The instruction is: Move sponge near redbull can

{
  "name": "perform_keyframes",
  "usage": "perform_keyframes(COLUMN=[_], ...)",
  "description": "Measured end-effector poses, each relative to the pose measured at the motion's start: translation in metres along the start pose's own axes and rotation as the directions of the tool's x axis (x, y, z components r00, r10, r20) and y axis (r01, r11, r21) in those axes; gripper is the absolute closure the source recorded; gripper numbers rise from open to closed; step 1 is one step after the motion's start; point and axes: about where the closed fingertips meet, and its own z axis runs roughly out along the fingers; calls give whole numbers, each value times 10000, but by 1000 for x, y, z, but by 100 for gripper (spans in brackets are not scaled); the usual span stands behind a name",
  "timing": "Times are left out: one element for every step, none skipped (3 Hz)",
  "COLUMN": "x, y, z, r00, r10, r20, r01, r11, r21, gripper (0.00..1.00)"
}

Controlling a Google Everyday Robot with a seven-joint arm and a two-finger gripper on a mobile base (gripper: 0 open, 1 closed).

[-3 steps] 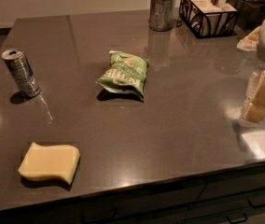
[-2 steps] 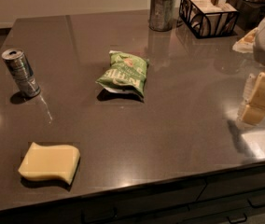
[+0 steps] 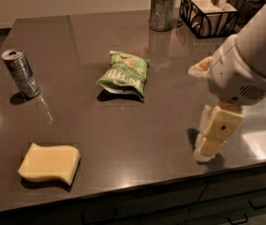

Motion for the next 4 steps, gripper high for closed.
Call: perform_keyframes(x=[-37, -79, -115, -162], y=[19, 40, 66, 93], z=[29, 56, 83, 138], r00=[9977, 9903, 9808, 9791], r10=[-232, -101, -12, -322], r20=[639, 1387, 1951, 2009], r01=[248, 161, 156, 474], r11=[9994, 9990, 9973, 9963], r21=[-243, -418, -720, -713], gripper=[0, 0, 0, 0])
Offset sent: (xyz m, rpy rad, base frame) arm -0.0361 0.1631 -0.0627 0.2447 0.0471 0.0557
